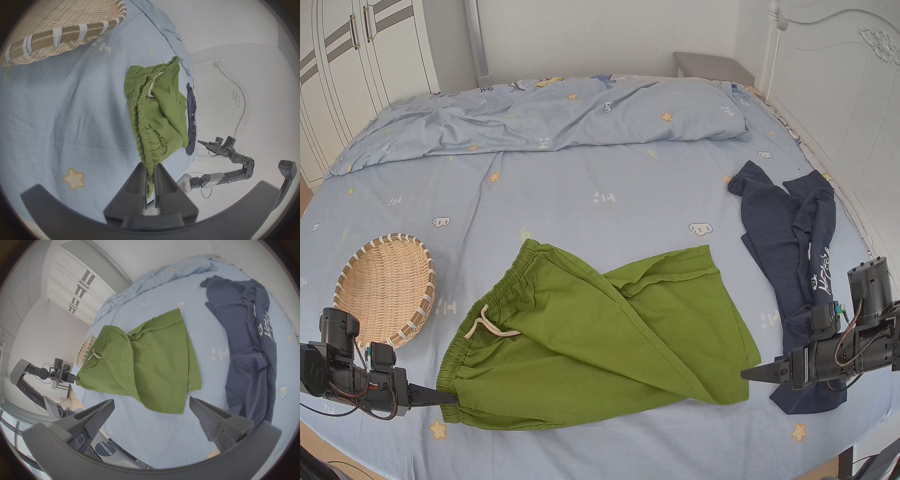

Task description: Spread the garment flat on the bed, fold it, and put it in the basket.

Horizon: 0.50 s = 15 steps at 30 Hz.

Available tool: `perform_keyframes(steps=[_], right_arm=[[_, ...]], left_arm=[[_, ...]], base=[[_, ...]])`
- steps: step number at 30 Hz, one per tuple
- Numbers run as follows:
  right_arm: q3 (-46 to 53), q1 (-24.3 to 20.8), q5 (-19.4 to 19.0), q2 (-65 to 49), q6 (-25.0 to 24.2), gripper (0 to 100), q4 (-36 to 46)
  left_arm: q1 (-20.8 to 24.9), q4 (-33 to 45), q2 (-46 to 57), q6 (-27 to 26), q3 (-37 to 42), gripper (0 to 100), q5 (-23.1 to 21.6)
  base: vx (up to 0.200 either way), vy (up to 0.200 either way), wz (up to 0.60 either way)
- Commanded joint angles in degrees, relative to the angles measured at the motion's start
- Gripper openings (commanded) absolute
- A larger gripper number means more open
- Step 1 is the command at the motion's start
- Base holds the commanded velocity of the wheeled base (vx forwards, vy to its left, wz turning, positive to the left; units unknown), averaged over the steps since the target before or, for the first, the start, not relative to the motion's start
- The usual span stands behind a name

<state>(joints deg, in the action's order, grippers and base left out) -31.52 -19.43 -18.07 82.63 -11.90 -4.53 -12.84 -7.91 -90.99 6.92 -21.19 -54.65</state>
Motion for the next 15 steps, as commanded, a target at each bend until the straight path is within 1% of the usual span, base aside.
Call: perform_keyframes(steps=[1,2,4,6,9,11,13,15], right_arm=[[1.64,1.06,-1.71,3.50,0.03,100,-0.12],[2.52,1.41,-3.38,5.17,0.12,100,-0.21],[2.96,1.85,-4.08,5.97,0.12,100,-0.30],[4.37,3.00,-7.25,8.51,0.82,100,-1.00],[5.60,4.40,-10.41,12.82,2.67,100,-3.38],[5.95,4.67,-10.94,13.70,3.11,100,-4.08],[7.71,5.19,-11.55,16.16,4.69,100,-6.80],[8.50,5.19,-11.90,16.78,4.78,100,-8.39]], left_arm=[[-0.79,0.18,0.29,-0.33,0.09,0,-0.02],[-0.61,0.18,0.29,-0.33,0.18,0,-0.02],[-0.61,0.18,0.29,-0.33,0.18,0,-0.02],[-0.61,0.18,0.29,-0.77,0.27,0,-0.02],[-0.52,0.18,0.29,-1.21,0.36,0,-0.02],[-0.43,0.18,0.29,-1.21,0.36,0,-0.11],[-0.35,0.18,0.29,-1.21,0.45,0,-0.11],[-0.26,0.18,0.38,-1.21,0.45,0,-0.11]], base=[[0.000,0.000,0.00],[0.000,0.000,0.00],[0.000,0.000,0.00],[0.000,0.000,0.00],[0.000,0.000,0.00],[0.000,0.000,0.00],[0.000,0.000,0.00],[0.000,0.000,0.00]])
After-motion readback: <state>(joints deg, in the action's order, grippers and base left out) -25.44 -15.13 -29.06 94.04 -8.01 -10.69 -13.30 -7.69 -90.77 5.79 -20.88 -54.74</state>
